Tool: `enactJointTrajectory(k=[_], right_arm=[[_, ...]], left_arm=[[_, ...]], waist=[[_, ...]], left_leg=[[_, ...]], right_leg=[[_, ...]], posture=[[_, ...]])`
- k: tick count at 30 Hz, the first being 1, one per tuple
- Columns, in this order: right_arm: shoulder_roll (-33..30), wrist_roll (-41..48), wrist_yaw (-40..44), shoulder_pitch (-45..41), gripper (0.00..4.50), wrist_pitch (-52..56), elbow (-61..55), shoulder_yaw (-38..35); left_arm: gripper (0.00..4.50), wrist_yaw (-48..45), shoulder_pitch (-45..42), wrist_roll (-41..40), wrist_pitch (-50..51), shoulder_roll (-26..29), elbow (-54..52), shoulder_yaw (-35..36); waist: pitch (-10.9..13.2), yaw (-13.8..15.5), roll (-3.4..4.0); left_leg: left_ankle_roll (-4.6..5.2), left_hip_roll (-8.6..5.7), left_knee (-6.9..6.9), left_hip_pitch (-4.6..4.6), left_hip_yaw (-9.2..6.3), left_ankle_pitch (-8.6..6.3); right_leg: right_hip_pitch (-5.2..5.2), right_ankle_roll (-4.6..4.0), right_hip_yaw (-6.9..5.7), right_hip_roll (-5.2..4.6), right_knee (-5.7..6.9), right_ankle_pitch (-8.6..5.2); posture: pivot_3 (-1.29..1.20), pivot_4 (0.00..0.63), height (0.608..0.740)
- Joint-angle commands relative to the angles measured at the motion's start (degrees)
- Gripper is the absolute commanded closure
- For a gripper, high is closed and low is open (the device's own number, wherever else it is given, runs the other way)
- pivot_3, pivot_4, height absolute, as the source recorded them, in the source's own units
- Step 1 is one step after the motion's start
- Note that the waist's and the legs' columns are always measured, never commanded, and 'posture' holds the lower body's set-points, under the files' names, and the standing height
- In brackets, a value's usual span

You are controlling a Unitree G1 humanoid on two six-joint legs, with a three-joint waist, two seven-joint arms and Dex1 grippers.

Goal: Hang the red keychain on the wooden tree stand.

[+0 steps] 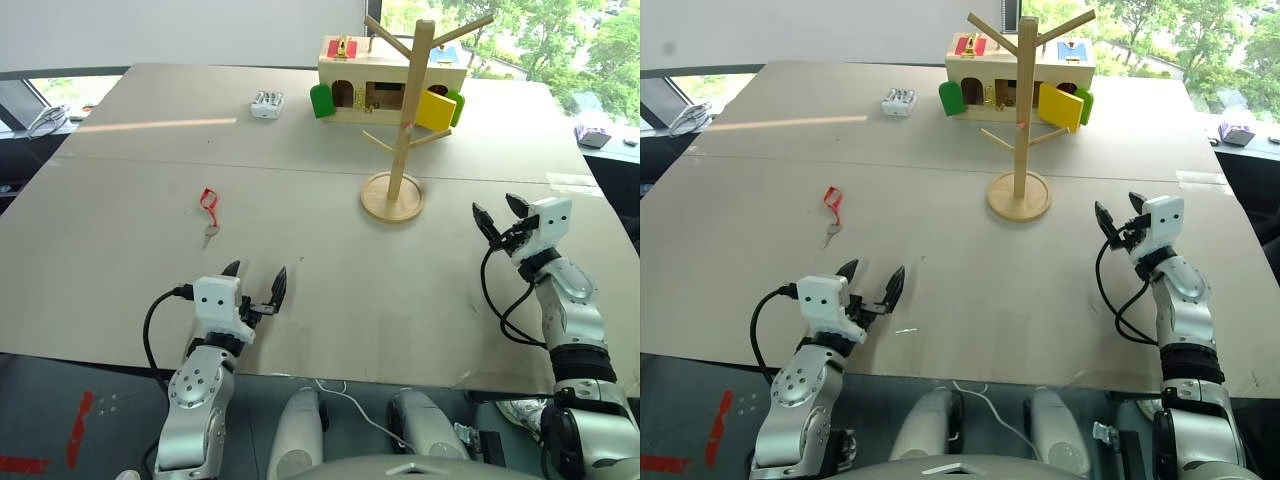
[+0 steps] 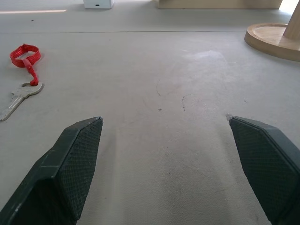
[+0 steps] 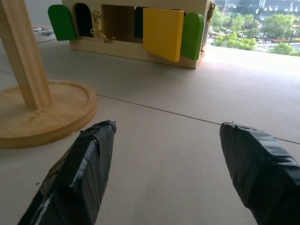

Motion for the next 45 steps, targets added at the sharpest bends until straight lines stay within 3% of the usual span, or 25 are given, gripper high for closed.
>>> enactJointTrajectory(k=[1,24,26,29,35,39,45], right_arm=[[-1.0,0.5,0.1,-0.4,0.69,-0.9,-1.5,-0.8],[-1.2,1.1,0.7,0.9,0.69,-0.7,-2.4,-1.1],[-1.6,3.2,4.0,1.9,0.69,-0.2,-4.3,-0.9],[-6.1,11.9,17.5,7.5,0.69,5.2,-16.9,0.6],[-20.1,22.7,32.8,17.0,0.69,16.8,-34.2,-0.8],[-24.9,25.7,37.1,19.6,0.69,18.7,-40.6,-1.9],[-24.2,25.4,36.4,19.0,0.69,18.8,-41.3,-1.7]], left_arm=[[0.02,-0.2,0.1,-0.2,-1.2,0.1,-1.7,0.2],[0.02,-0.5,-0.4,0.0,-1.1,0.4,-1.6,-0.2],[0.02,-0.3,-0.7,0.1,-1.1,0.4,-1.5,-0.2],[0.02,0.6,-2.5,0.1,0.0,0.3,-1.5,0.1],[0.02,4.3,-6.9,0.5,3.7,-0.9,-0.5,0.8],[0.02,11.0,-13.4,2.3,9.3,-2.2,-0.4,2.5],[0.02,18.4,-21.8,4.1,17.7,-1.6,3.1,6.7]], waist=[[0.0,0.0,0.0],[0.0,0.0,0.0],[0.0,0.0,0.0],[0.0,0.4,0.06],[0.0,0.1,0.05],[0.0,0.0,-0.03],[0.1,0.1,-0.07]], left_leg=[[0.0,0.0,0.0,0.0,0.0,0.0],[0.0,0.0,0.0,0.0,0.0,0.0],[0.0,0.0,0.0,0.0,0.0,0.0],[0.0,0.0,-0.01,-0.04,-0.01,0.0],[0.02,-0.01,0.0,0.0,-0.02,-0.01],[0.02,-0.01,0.04,0.0,-0.09,-0.01],[0.02,-0.01,0.05,-0.02,-0.15,-0.01]], right_leg=[[0.0,0.0,0.0,0.0,0.0,0.0],[0.0,0.0,0.0,0.0,0.0,0.0],[0.0,0.0,0.0,0.0,0.0,0.0],[0.0,0.0,-0.01,-0.01,-0.04,0.0],[0.05,0.01,-0.01,-0.02,-0.09,0.0],[0.06,0.03,-0.02,0.04,-0.08,0.0],[0.12,0.03,-0.06,0.04,-0.11,0.0]], posture=[[0.0,0.15,0.735],[0.0,0.15,0.735],[0.0,0.15,0.735],[0.0,0.15,0.735],[0.0,0.15,0.735],[0.0,0.15,0.735],[0.0,0.15,0.735]])
